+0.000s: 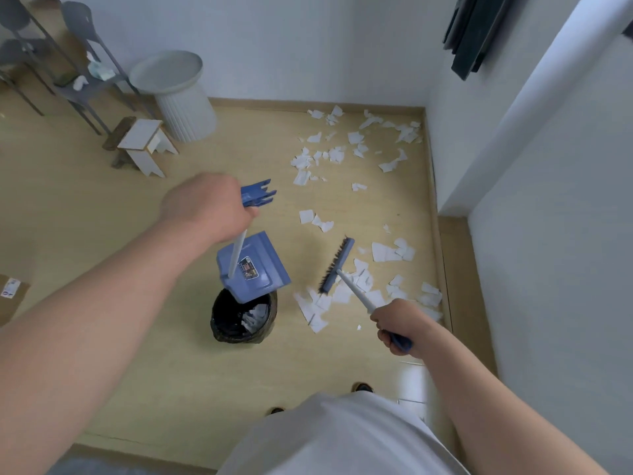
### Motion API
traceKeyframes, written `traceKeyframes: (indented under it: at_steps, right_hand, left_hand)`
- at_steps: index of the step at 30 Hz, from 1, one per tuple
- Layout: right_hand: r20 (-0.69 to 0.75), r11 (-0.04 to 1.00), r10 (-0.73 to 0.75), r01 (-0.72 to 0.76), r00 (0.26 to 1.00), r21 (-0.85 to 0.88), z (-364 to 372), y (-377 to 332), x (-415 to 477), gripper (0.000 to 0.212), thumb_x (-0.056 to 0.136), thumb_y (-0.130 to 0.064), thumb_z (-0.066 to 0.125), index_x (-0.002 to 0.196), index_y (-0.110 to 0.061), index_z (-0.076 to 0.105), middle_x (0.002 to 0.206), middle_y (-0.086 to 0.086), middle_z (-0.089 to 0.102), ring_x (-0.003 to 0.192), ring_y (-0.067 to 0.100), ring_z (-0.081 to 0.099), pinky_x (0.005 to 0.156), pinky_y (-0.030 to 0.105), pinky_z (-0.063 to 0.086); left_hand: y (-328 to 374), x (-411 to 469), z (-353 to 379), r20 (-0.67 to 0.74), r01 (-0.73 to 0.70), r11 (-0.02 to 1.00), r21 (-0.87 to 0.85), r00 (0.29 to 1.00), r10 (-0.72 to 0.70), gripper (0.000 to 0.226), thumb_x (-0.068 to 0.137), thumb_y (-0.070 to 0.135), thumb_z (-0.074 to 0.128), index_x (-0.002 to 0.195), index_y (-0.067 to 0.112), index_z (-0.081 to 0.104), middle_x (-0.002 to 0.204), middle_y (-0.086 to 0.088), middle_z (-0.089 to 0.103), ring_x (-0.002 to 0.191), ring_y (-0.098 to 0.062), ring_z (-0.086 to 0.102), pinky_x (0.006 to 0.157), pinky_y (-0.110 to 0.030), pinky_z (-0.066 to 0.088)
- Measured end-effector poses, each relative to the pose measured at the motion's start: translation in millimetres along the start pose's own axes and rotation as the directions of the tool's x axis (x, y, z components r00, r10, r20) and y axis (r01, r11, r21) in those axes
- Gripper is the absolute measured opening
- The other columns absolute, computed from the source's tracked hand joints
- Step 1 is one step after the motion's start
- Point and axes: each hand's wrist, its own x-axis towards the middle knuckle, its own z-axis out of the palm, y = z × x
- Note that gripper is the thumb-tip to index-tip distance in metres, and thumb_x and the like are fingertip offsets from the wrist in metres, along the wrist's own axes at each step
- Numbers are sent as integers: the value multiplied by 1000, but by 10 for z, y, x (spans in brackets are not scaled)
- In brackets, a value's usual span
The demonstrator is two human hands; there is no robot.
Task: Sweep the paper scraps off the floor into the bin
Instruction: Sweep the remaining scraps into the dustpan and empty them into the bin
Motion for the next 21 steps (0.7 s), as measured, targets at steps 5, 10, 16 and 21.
traceKeyframes:
  at_steps: [5, 10, 16, 21]
  right_hand:
    - [-104, 990, 143, -143, 984, 3, -386, 296, 273, 16, 90, -10, 39, 96, -4, 53, 65, 9, 46, 40, 16, 46, 43, 18, 34]
    - [-154, 947, 291, -307, 944, -94, -824, 668, 355, 18, 94, -13, 39, 102, -4, 51, 68, 9, 51, 49, 17, 50, 45, 20, 38]
    - [-95, 917, 398, -400, 912, -1, -1306, 916, 456, 25, 92, -6, 52, 71, -14, 42, 60, 8, 45, 54, 15, 48, 41, 19, 43]
    - [70, 869, 476, -481, 877, 116, -1634, 1161, 537, 24, 94, -1, 46, 73, 4, 57, 79, 17, 58, 68, 15, 60, 35, 18, 43]
  left_hand:
    - [724, 67, 214, 73, -60, 995, -74, 995, 65, 37, 88, 47, 59, 68, 17, 52, 68, 0, 55, 66, -26, 58, 52, -25, 35]
    - [1248, 30, 391, 106, -127, 986, -104, 985, 138, 35, 89, 52, 55, 73, 21, 53, 73, 2, 58, 68, -25, 59, 52, -26, 36]
    - [1764, 41, 575, 146, -202, 969, -140, 964, 223, 36, 90, 50, 56, 67, 24, 48, 68, 7, 54, 62, -19, 55, 51, -24, 34]
    - [2006, 108, 737, 186, -230, 964, -134, 950, 252, 37, 89, 54, 55, 69, 23, 50, 70, 6, 56, 67, -22, 59, 54, -26, 39]
